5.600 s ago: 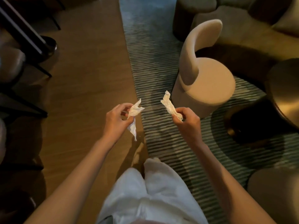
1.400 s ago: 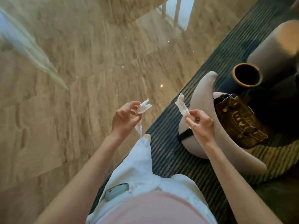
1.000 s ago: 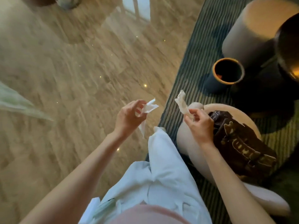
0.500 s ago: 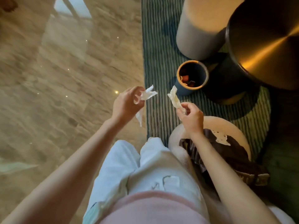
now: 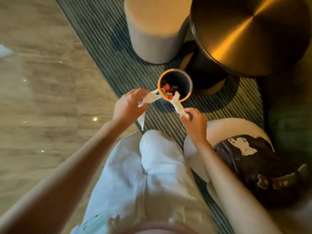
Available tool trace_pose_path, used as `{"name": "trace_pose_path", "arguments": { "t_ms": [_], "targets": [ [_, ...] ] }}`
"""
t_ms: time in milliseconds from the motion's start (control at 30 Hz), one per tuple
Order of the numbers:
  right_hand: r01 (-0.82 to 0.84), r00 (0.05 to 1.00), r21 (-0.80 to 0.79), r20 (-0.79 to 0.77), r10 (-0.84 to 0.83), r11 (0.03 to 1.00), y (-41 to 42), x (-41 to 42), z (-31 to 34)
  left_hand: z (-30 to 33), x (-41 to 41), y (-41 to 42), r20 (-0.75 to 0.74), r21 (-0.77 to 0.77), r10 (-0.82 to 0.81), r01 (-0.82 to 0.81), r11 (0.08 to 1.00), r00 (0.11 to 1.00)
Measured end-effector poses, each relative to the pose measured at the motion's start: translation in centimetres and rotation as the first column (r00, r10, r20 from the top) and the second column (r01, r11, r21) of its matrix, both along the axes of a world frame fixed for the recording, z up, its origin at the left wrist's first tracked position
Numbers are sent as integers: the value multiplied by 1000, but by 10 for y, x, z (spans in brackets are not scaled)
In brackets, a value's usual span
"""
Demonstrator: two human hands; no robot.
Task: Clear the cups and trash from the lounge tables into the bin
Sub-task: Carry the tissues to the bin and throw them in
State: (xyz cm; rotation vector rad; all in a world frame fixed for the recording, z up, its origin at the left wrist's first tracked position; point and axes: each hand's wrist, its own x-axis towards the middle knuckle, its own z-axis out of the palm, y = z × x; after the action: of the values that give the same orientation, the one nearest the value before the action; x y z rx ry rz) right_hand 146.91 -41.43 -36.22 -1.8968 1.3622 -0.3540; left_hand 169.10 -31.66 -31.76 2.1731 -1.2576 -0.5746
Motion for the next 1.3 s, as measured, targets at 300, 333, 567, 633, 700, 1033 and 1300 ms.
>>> {"name": "trace_pose_path", "arguments": {
  "t_ms": [300,333,567,633,700,1033,1300],
  "targets": [
    [286,948,29,-152,-278,958,-83,70,-56,-45,87,-149,-29,187,-391,389,902,920],
    [306,941,51,-168,-294,951,-94,76,-61,-50,93,-167,-31,209,-403,401,892,914],
    [440,864,92,-314,-393,893,-168,118,-111,-96,122,-272,-79,268,-514,515,814,854],
    [464,836,106,-380,-396,879,-186,133,-135,-117,132,-295,-91,262,-544,547,795,834],
    [482,817,124,-421,-394,867,-199,147,-162,-138,139,-314,-103,293,-578,580,760,810],
    [680,692,145,-451,-564,718,-212,178,-281,-266,141,-386,-201,366,-793,794,485,576],
    [825,533,53,-400,-745,562,-175,182,-264,-320,90,-410,-91,375,-950,894,245,298]
  ]
}}
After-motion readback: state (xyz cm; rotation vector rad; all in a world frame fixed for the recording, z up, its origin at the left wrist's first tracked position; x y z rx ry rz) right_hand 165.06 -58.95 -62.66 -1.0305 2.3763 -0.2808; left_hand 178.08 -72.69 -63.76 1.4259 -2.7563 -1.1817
